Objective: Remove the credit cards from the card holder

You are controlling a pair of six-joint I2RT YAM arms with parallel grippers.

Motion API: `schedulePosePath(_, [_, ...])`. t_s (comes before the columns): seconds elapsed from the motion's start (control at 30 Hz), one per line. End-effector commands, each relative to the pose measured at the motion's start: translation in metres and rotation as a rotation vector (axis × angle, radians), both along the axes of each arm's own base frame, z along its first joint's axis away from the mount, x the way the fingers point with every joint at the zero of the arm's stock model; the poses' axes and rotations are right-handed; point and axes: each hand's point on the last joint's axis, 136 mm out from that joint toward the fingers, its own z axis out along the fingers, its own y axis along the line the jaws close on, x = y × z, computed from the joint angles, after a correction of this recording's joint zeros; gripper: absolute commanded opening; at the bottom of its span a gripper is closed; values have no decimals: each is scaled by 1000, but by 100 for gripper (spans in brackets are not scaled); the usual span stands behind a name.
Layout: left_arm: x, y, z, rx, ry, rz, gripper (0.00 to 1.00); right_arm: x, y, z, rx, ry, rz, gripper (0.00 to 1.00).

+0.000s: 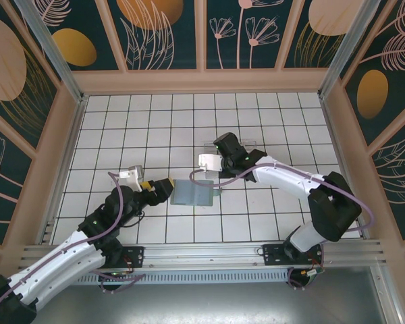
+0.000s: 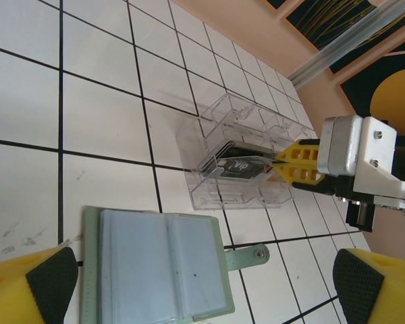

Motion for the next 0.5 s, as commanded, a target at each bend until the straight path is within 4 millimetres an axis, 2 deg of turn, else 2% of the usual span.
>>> schedulePosePath(0.0, [-1, 3, -4, 7, -2, 10, 98, 7, 3, 2, 10, -9, 16, 0])
schedulePosePath(0.17, [-1, 3, -6, 10, -1, 8, 98, 4, -5, -8, -14, -7, 11, 0])
schedulePosePath(0.4, [-2, 2, -9, 12, 3, -1, 98, 9, -5, -11, -1, -7, -2, 2])
schedulePosePath(0.47, [-2, 2, -9, 10, 6, -1, 98, 11, -3, -10, 3, -12, -2, 9])
